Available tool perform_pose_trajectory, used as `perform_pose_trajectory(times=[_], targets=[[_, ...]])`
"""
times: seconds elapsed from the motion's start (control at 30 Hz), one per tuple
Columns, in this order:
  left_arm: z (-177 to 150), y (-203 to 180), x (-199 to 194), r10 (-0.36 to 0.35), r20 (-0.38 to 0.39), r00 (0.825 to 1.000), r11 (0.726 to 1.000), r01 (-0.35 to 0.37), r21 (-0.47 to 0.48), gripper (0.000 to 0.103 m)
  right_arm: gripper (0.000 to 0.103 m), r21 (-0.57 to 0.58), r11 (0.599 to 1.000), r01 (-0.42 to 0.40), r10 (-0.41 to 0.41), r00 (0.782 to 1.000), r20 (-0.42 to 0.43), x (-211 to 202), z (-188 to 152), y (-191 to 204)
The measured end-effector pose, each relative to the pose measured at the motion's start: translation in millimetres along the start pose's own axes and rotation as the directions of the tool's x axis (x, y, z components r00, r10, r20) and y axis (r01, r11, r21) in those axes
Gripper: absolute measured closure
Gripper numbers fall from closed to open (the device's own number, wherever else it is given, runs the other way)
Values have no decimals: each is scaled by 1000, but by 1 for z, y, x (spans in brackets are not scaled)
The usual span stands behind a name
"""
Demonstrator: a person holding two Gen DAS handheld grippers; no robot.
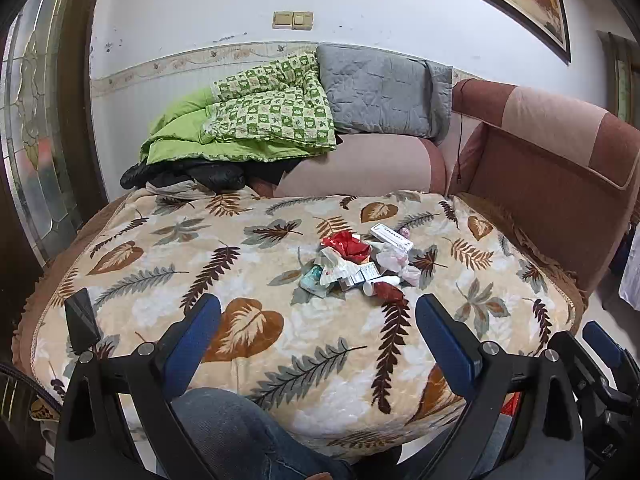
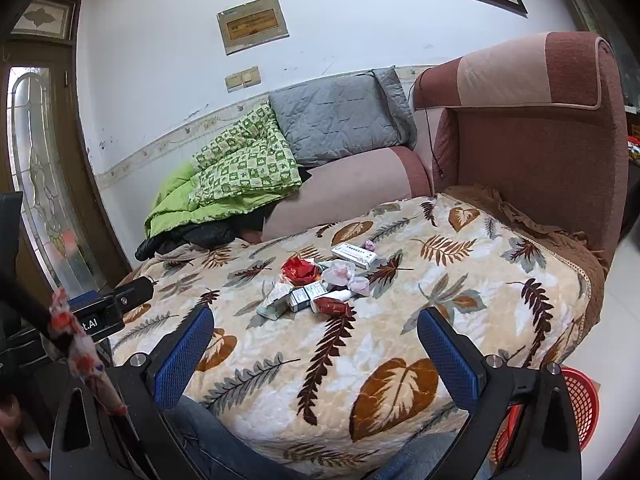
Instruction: Collect trash
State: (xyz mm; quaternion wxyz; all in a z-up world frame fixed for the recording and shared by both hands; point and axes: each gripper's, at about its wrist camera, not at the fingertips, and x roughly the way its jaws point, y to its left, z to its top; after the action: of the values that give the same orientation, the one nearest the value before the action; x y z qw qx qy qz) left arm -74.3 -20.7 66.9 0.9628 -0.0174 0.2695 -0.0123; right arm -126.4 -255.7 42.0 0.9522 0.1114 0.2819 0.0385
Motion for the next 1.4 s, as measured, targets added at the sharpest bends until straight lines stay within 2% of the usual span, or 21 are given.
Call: perform_pose_trajectory(times=[0.2,1.4], targets=[[-1,-1,1,-2,0,1000,1000,2,2,6,0,-2,1000,9,-9,1000,7,-3,2,11],[-4,-3,1,1,2,1000,1000,-1,0,6,0,-43,999,25,-24,1000,15,-11,8,11]])
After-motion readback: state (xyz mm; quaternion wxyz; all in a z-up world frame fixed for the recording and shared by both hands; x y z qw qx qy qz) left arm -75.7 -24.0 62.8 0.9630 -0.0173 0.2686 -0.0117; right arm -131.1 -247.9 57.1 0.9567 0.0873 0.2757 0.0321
